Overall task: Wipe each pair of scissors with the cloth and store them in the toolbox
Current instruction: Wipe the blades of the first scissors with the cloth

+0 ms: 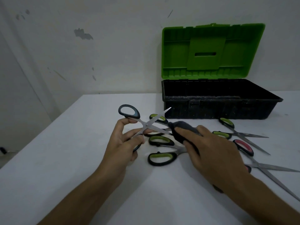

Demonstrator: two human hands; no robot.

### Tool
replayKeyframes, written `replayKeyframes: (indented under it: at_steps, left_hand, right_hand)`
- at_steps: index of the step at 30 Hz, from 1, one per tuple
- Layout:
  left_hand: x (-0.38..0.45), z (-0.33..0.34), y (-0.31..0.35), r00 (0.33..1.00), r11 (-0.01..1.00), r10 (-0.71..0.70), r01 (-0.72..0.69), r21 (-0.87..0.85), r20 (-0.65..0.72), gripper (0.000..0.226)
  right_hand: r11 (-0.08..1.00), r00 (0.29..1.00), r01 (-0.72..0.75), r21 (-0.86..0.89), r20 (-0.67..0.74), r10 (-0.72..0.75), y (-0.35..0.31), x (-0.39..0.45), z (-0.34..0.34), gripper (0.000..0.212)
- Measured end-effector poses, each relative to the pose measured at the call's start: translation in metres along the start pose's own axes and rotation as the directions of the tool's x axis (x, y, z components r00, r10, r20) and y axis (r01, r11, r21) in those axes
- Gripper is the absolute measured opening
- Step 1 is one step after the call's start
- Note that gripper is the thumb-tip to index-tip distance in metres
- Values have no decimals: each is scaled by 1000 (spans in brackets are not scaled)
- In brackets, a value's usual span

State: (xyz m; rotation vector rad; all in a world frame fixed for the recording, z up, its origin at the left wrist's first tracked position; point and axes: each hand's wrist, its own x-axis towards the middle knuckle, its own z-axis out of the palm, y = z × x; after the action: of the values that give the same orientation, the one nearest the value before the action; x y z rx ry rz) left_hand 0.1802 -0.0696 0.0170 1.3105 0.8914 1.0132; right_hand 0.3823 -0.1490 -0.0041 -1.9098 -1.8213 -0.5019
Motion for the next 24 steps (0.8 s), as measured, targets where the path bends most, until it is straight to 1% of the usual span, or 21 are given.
replayKeyframes:
  at_steps: [1, 3, 5, 7, 10, 12, 13, 15, 16, 18, 19, 21, 22, 24]
  left_hand:
    - [0, 0, 0, 1000, 1000, 2, -2, 1, -4, 35]
    - [0, 2, -1, 1000, 1000, 3, -3, 8, 6, 35]
    - [-3, 7, -3, 1000, 1000, -7, 7, 5, 21, 35]
    - [-5, 9, -4, 1000, 1000, -14, 14, -9, 19, 35]
    - [-3, 4, 0, 1000, 1000, -2, 2, -12, 4, 35]
    - [-1, 0, 3, 1000, 1000, 17, -18, -7, -14, 37]
    - [-1, -1, 4, 999, 1000, 26, -26, -6, -33, 37]
    - [0, -2, 3, 998, 999, 39, -39, -9, -59, 35]
    - [-1, -1, 2, 997, 999, 41, -42, -9, -58, 34]
    - [-2, 3, 0, 999, 999, 41, -41, -9, -34, 34]
    - [-3, 5, -1, 999, 999, 40, -40, -13, -20, 33]
    - [-4, 7, -2, 999, 999, 36, -36, -31, -10, 33]
    - [-4, 6, -1, 999, 999, 31, -32, -38, -18, 32]
    - [-1, 2, 1, 999, 999, 18, -20, -49, -44, 33]
  right_hand:
    - [1000, 1000, 2, 7, -29, -1, 2, -1, -2, 44]
    - [997, 997, 64, 46, -53, -61, -1, -1, -2, 43]
    - [987, 990, 142, 74, -38, -139, -14, 0, 0, 46]
    - [982, 985, 173, 73, -14, -172, -24, 1, 6, 51]
    - [987, 989, 148, 57, 3, -148, -20, 3, 8, 53]
    - [994, 994, 104, 42, 14, -104, -9, 2, 8, 52]
    - [997, 997, 75, 30, 6, -75, -3, 1, 7, 51]
    - [999, 998, 38, 21, -56, -36, 4, 2, 2, 46]
    - [999, 995, 41, 30, -89, -38, 4, 2, 0, 44]
    - [994, 989, 100, 51, -118, -94, -5, 3, -2, 45]
    - [989, 987, 134, 59, -98, -128, -11, 3, -1, 46]
    - [985, 986, 164, 61, -11, -164, -20, 3, 4, 47]
    - [985, 986, 161, 55, 28, -163, -20, 2, 7, 48]
    - [992, 991, 120, 38, 51, -122, -10, 4, 8, 45]
